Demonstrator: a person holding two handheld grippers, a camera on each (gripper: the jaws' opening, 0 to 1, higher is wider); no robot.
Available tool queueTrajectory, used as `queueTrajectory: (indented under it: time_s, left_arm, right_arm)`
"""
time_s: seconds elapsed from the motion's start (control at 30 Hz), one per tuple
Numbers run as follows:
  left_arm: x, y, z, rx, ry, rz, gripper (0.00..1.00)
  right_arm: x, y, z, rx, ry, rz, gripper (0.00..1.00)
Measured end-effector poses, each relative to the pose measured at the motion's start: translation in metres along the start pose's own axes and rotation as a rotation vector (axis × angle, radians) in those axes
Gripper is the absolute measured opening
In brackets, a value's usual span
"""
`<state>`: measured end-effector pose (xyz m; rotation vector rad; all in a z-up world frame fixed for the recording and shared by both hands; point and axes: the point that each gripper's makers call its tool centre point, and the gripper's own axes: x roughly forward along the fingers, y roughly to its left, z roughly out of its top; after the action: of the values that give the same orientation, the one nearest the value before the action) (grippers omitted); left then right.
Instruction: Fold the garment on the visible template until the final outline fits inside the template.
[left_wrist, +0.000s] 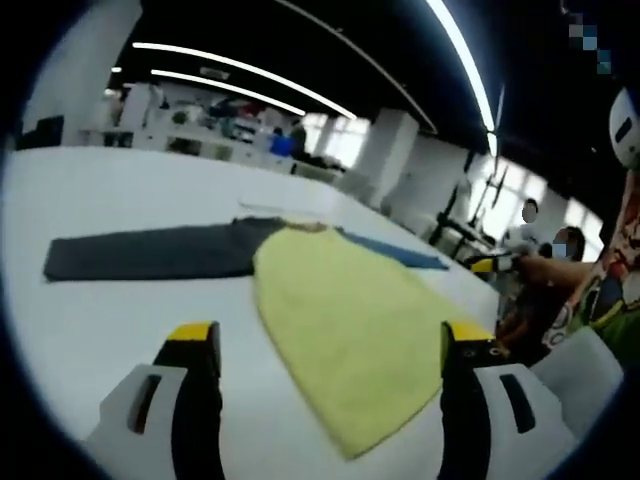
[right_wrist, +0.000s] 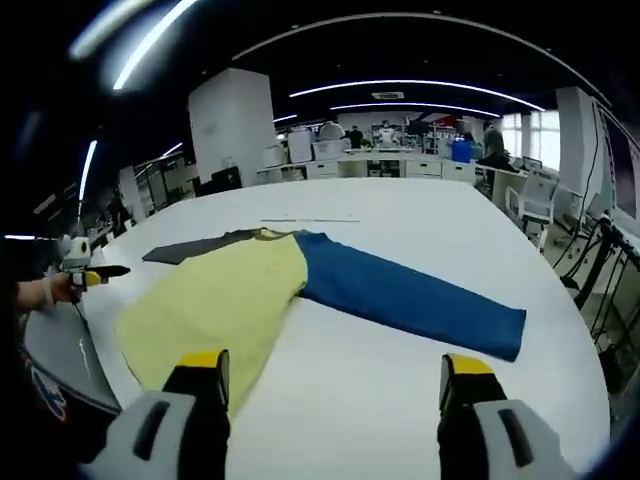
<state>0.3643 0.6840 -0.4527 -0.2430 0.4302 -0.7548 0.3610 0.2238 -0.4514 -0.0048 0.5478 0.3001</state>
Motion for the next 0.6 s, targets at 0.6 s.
queueTrajectory:
  time_s: [0.6]
  left_arm:
    - [-0.004,0.007,0.005,-0.025,-0.032,0.023,0.84]
  right_arm:
    - [0.008,-0.119,-0.008,0.218,0.010,-0.268,0.64]
